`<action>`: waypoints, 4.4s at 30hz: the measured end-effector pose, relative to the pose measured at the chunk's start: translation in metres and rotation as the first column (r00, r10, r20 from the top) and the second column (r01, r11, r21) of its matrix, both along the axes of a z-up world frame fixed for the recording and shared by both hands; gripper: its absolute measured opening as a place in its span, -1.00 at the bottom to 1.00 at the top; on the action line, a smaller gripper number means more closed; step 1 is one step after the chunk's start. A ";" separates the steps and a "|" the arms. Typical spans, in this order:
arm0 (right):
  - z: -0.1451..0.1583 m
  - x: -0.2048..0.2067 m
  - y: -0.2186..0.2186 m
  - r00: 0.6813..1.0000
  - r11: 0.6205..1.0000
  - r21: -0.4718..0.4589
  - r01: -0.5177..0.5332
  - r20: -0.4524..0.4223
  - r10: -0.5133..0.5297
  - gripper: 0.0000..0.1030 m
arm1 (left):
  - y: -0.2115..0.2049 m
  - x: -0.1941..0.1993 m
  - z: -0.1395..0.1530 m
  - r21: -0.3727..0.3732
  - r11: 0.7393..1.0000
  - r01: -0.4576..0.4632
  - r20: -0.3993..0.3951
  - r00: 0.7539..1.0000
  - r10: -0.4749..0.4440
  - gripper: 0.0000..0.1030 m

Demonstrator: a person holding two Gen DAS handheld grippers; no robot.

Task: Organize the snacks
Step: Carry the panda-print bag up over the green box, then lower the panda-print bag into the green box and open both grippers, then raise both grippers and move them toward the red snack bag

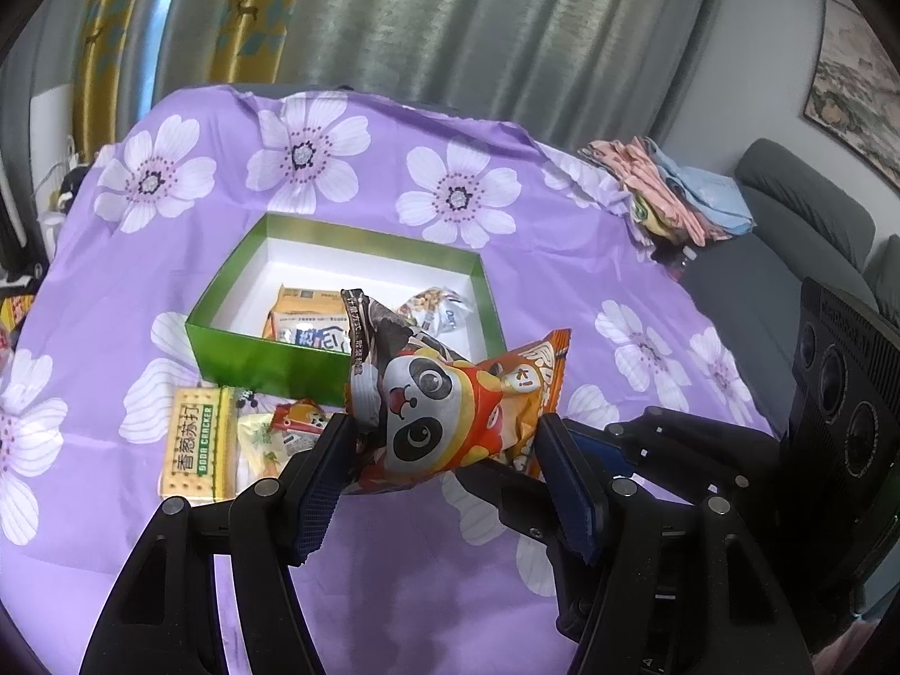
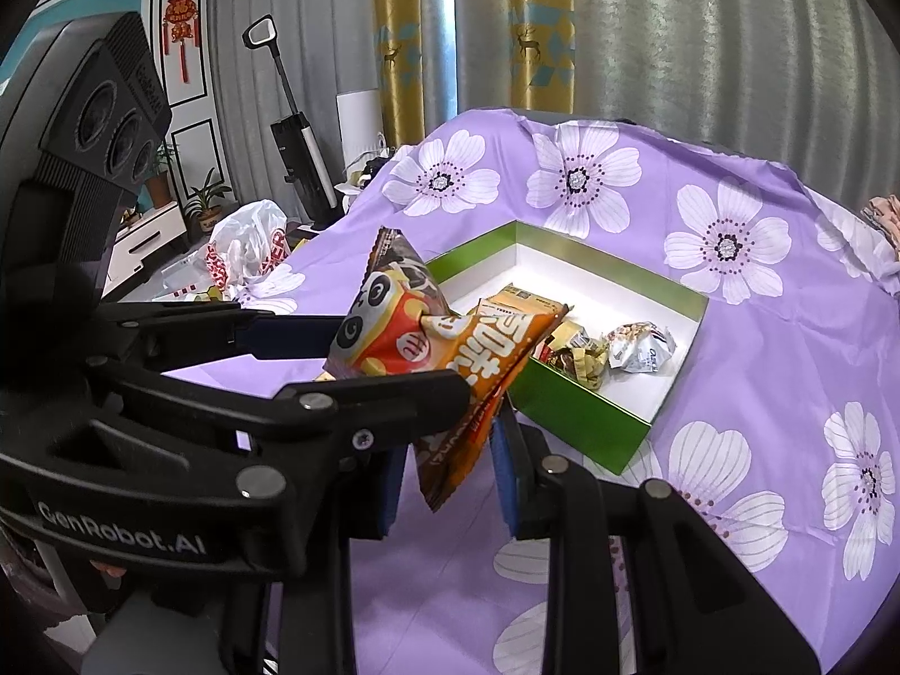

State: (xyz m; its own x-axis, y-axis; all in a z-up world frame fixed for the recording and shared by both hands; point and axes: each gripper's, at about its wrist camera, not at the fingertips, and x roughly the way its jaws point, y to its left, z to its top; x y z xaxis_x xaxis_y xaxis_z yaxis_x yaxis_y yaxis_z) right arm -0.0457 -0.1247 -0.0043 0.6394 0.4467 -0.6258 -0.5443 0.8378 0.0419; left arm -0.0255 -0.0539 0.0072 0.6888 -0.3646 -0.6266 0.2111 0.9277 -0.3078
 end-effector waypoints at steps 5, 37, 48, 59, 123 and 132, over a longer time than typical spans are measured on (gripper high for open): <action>-0.003 0.011 0.004 1.000 1.000 -0.008 -0.003 -0.007 0.003 -0.44 | 0.003 0.008 -0.003 -0.008 1.000 -0.006 -0.004 1.000 0.006 0.29; -0.005 0.098 0.001 0.998 0.997 -0.042 0.061 0.022 -0.060 -0.44 | 0.007 0.100 -0.010 -0.043 0.998 0.047 -0.007 0.999 -0.048 0.29; -0.020 0.129 -0.003 0.997 0.996 -0.038 0.076 -0.009 -0.077 -0.44 | 0.008 0.137 -0.028 -0.066 0.996 0.051 -0.055 0.997 -0.055 0.29; -0.046 0.163 -0.006 0.991 0.993 -0.047 0.111 -0.075 -0.114 -0.44 | 0.008 0.173 -0.057 -0.083 0.995 0.060 -0.132 0.989 -0.070 0.29; -0.020 0.035 -0.018 0.989 0.994 0.022 0.110 -0.103 -0.108 0.72 | 0.101 0.010 -0.055 -0.061 0.966 -0.252 -0.182 0.954 0.237 0.88; -0.055 0.039 -0.015 0.973 0.993 0.049 0.107 -0.212 -0.094 0.69 | 0.103 0.009 -0.086 -0.134 0.964 -0.231 -0.256 0.947 0.192 0.88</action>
State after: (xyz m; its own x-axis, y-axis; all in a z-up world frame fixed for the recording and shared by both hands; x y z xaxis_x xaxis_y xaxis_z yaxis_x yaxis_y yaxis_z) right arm -0.0066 -0.1400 -0.0598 0.5409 0.4275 -0.7244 -0.4312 0.8803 0.1975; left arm -0.0168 0.0490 -0.0790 0.5980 -0.3359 -0.7277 -0.0826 0.8773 -0.4728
